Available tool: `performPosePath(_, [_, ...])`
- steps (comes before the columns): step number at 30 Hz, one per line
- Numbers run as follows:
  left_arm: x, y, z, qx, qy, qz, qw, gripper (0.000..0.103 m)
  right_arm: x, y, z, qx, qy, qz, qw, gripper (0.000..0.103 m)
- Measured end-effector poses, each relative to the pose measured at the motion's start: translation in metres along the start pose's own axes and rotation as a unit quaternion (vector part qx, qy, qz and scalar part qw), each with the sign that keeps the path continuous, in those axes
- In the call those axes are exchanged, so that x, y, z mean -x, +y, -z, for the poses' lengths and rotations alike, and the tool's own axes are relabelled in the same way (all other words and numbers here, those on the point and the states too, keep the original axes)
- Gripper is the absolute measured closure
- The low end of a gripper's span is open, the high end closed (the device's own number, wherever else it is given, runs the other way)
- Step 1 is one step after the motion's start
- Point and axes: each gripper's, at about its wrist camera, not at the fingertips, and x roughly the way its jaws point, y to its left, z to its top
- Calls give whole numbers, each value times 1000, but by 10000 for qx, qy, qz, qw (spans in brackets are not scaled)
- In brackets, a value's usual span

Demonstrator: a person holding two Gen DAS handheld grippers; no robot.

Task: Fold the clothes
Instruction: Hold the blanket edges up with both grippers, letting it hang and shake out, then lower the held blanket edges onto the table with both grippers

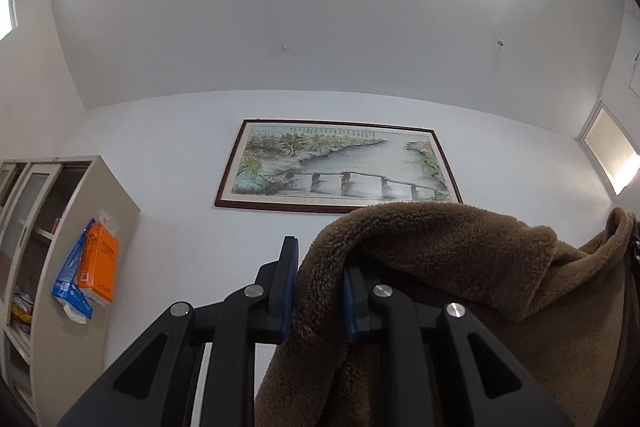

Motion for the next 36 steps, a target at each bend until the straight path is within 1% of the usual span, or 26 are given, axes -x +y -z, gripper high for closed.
performPosePath(1, [0,0,-2,-76,6,-55,10000,79,1,1,-4,69,-40,6,10000,82])
performPosePath(4, [-7,-1,6,-204,181,-122,9996,79,5,5,-7,240,-82,13,9997,82])
performPosePath(5, [-9,-1,9,-246,240,-144,9993,79,5,7,-4,277,-33,-7,9996,82])
performPosePath(7, [-22,-5,26,-359,525,-116,9979,79,1,12,5,346,128,-42,9993,82])
performPosePath(10, [-48,-13,62,-475,1081,-13,9930,79,-9,23,31,528,503,-59,9973,82])
performPosePath(12, [-68,-20,98,-523,1562,54,9863,79,-17,34,68,615,912,-130,9938,82])
performPosePath(14, [-88,-26,139,-530,2060,111,9771,79,-25,44,104,702,1319,-202,9886,82])
performPosePath(17, [-116,-33,210,-470,2827,179,9579,79,-37,60,159,830,1925,-308,9773,82])
performPosePath(20, [-142,-41,281,-404,3552,229,9336,79,-48,76,214,954,2523,-413,9620,82])
performPosePath(24, [-166,-55,370,-424,4276,215,9027,79,-64,97,287,1111,3297,-549,9359,82])
performPosePath(26, [-178,-60,411,-420,4619,219,8857,79,-66,104,323,1163,3619,-608,9229,82])
performPosePath(28, [-188,-66,449,-465,4912,219,8695,79,-68,111,360,1204,3940,-666,9088,82])
performPosePath(31, [-203,-75,500,-600,5244,207,8491,79,-74,121,411,1203,4395,-727,8872,82])
performPosePath(34, [-217,-86,547,-736,5574,260,8266,79,-74,131,458,1288,4766,-798,8660,82])
performPosePath(36, [-224,-94,579,-874,5793,323,8098,79,-73,135,485,1282,5012,-836,8517,82])
